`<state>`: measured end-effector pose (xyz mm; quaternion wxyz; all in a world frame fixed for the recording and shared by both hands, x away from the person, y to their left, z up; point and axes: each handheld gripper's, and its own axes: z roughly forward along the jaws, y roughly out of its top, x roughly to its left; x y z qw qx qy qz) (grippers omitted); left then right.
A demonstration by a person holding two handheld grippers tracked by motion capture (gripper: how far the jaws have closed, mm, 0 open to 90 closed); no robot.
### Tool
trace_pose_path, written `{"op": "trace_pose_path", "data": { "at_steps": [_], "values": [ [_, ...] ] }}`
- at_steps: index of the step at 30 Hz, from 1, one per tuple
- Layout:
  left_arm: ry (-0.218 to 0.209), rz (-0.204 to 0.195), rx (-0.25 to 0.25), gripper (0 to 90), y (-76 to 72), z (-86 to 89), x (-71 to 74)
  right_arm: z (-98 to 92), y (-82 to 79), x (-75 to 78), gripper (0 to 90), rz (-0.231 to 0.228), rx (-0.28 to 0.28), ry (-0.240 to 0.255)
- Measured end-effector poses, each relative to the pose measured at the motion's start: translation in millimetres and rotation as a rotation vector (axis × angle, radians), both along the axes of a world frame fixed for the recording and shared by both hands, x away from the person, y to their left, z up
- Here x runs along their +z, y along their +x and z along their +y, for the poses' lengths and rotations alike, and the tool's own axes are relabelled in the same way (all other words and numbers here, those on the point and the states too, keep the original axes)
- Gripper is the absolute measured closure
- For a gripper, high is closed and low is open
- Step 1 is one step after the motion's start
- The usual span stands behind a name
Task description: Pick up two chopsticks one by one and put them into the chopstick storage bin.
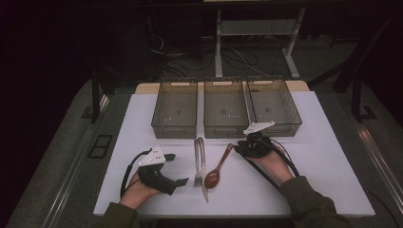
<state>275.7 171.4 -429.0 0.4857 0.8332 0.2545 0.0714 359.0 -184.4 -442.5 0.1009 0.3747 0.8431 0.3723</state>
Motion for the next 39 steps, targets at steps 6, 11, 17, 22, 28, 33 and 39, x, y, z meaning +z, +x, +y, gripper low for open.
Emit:
{"op": "trace_pose_path", "data": {
  "at_steps": [6,11,17,22,28,33,39],
  "values": [
    [0.001,-0.005,0.000,0.0,-0.3,0.5,0.4,-17.5,-10.8,15.7,50.4,0.020,0.022,0.057],
    [-0.002,-0.005,0.001,0.0,-0.4,0.3,0.0,-34.9,-27.3,27.2,46.8,-0.007,0.015,0.062],
    [-0.002,-0.001,0.000,0.0,-0.8,-0.2,-2.0,-52.5,-51.0,31.2,48.8,-0.022,0.021,0.042],
    [-0.006,-0.003,0.003,0.0,-2.2,-0.7,-1.6,-64.3,-65.7,31.8,53.9,-0.019,0.021,0.038],
    [-0.007,-0.003,0.004,0.0,-1.9,-0.6,-2.2,-78.3,-87.3,29.7,59.6,-0.026,0.020,0.026],
    [-0.002,-0.005,0.001,0.0,-1.8,0.0,-2.1,-88.4,-100.0,24.6,64.0,-0.016,0.008,0.020],
    [-0.002,-0.004,0.004,0.0,-1.7,-0.5,-2.5,-93.2,-106.9,16.9,71.0,0.000,0.009,0.026]
  ]
}}
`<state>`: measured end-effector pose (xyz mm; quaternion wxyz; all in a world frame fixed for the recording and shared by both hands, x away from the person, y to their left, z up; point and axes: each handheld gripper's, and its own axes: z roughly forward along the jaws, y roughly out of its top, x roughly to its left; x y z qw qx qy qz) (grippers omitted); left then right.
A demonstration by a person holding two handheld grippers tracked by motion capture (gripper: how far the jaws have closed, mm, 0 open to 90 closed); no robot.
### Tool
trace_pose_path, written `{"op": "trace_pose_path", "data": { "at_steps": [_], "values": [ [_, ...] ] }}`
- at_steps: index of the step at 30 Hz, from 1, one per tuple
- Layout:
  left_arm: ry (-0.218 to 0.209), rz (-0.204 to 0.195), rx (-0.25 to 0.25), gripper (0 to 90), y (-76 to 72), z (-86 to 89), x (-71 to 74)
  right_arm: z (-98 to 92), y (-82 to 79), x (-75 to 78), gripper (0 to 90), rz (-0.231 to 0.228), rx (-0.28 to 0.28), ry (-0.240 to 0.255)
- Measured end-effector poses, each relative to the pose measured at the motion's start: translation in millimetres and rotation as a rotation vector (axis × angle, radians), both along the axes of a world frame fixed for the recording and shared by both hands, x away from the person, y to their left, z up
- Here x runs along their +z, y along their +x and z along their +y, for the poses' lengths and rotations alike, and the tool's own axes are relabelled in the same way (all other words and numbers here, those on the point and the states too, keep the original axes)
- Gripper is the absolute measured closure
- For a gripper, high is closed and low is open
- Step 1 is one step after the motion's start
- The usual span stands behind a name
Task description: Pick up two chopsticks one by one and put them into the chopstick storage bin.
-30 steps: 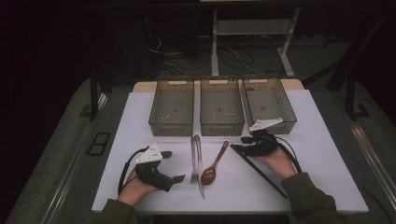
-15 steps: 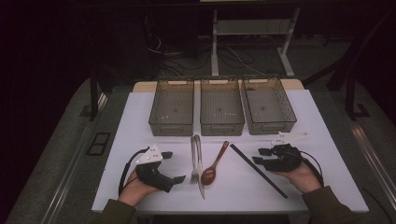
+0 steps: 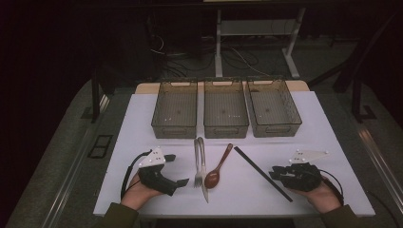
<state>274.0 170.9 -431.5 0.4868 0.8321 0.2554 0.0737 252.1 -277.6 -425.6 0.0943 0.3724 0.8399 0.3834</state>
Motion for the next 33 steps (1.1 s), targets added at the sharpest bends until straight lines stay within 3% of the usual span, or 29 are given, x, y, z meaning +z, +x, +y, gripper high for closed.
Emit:
{"op": "trace_pose_path", "data": {
  "at_steps": [13,30,33],
  "values": [
    [-0.003,0.006,0.000,0.0,-0.5,-1.1,-0.9,11.2,5.6,-14.1,82.3,0.057,0.017,-0.069],
    [0.000,0.000,-0.002,0.0,-0.3,-0.2,-0.3,6.0,9.3,-17.3,83.0,0.050,-0.010,-0.120],
    [-0.007,0.002,0.001,0.0,-0.6,-0.8,-0.5,5.8,10.3,-17.0,82.9,0.049,-0.016,-0.108]
  ]
}}
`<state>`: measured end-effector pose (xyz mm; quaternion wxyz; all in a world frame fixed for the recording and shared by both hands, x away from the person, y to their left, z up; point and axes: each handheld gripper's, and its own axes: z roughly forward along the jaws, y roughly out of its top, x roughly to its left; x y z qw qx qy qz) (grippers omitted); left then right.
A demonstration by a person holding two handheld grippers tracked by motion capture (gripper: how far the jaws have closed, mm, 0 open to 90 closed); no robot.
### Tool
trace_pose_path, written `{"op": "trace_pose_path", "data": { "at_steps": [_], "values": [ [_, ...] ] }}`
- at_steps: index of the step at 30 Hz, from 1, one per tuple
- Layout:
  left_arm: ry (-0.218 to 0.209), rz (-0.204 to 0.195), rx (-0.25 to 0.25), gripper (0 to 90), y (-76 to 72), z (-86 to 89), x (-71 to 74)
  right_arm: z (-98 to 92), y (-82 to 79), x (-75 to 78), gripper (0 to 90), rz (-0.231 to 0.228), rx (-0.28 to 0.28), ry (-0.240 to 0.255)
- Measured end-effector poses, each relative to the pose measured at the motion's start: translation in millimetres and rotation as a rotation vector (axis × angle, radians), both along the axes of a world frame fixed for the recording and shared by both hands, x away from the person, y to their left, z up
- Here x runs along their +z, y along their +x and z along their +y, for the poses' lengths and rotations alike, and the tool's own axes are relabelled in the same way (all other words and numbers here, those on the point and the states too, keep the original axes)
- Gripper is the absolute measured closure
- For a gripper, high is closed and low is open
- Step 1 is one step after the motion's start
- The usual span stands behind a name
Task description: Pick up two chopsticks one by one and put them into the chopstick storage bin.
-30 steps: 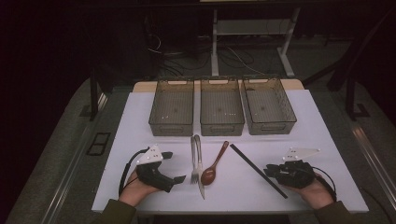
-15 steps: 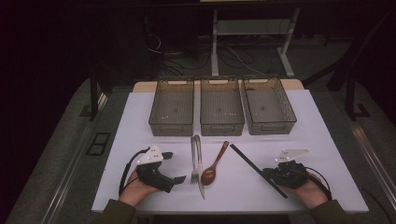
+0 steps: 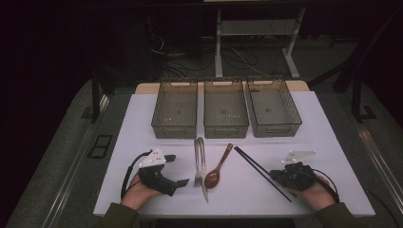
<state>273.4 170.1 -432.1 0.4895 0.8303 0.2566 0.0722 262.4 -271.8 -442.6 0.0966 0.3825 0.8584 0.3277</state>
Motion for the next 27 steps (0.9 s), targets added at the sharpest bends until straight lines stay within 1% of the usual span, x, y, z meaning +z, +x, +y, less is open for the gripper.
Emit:
{"op": "trace_pose_path", "data": {
  "at_steps": [1,7,10,13,19,27],
  "values": [
    [0.000,0.001,0.002,0.0,0.0,-0.1,0.0,0.6,2.3,1.3,82.8,-0.012,-0.003,0.020],
    [0.006,-0.002,-0.002,0.0,0.1,-0.1,0.0,6.3,9.7,-0.4,82.8,-0.014,-0.005,0.032],
    [0.005,0.000,-0.002,0.0,0.2,0.0,-0.3,9.3,12.7,-1.6,82.9,-0.016,-0.002,0.032],
    [0.005,0.000,-0.003,0.0,0.3,0.2,-0.4,12.1,14.1,-3.9,82.9,-0.007,0.004,0.018],
    [0.007,-0.003,-0.004,0.0,0.1,0.0,-0.3,13.4,12.9,-4.5,84.3,-0.021,0.001,0.007],
    [0.002,-0.003,-0.003,0.0,-0.1,0.3,-0.2,10.7,14.1,-3.5,85.1,-0.008,-0.002,0.015]
  ]
}}
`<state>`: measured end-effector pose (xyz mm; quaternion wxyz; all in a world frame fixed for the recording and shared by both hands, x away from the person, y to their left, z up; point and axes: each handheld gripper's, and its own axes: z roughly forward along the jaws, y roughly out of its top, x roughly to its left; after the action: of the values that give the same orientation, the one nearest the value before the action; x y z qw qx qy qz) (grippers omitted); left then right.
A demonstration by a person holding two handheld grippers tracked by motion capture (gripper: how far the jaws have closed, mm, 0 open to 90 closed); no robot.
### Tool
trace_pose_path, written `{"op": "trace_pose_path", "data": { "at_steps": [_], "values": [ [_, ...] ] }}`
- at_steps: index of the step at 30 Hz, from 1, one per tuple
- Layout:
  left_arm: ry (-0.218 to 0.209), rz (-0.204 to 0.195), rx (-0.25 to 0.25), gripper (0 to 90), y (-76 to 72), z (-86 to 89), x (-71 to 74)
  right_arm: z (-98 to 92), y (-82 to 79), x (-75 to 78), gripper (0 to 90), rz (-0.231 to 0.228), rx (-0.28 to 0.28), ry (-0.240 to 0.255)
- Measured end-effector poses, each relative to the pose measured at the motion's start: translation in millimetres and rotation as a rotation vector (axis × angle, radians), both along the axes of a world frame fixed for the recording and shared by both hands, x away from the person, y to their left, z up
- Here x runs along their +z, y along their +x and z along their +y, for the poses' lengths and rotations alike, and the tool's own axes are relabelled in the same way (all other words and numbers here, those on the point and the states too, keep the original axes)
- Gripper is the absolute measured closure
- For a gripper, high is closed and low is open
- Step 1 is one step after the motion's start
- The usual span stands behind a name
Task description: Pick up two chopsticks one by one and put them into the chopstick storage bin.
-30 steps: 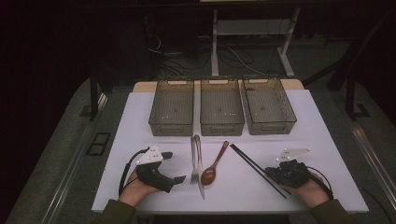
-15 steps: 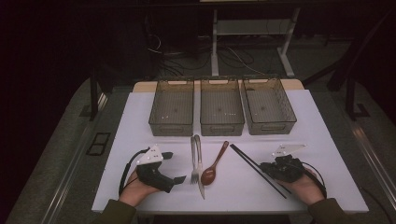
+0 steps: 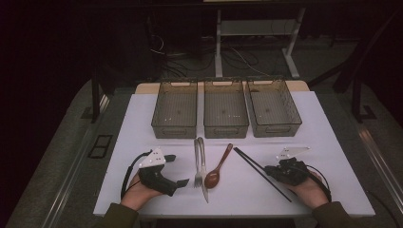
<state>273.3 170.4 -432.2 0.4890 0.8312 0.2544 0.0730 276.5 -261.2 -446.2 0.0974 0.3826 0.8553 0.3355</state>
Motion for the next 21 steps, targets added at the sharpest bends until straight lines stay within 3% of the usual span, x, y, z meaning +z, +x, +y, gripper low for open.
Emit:
{"op": "trace_pose_path", "data": {
  "at_steps": [21],
  "values": [
    [-0.004,-0.003,-0.002,0.0,0.7,0.4,-0.2,-17.2,-0.7,17.4,85.1,-0.042,-0.016,0.106]
  ]
}}
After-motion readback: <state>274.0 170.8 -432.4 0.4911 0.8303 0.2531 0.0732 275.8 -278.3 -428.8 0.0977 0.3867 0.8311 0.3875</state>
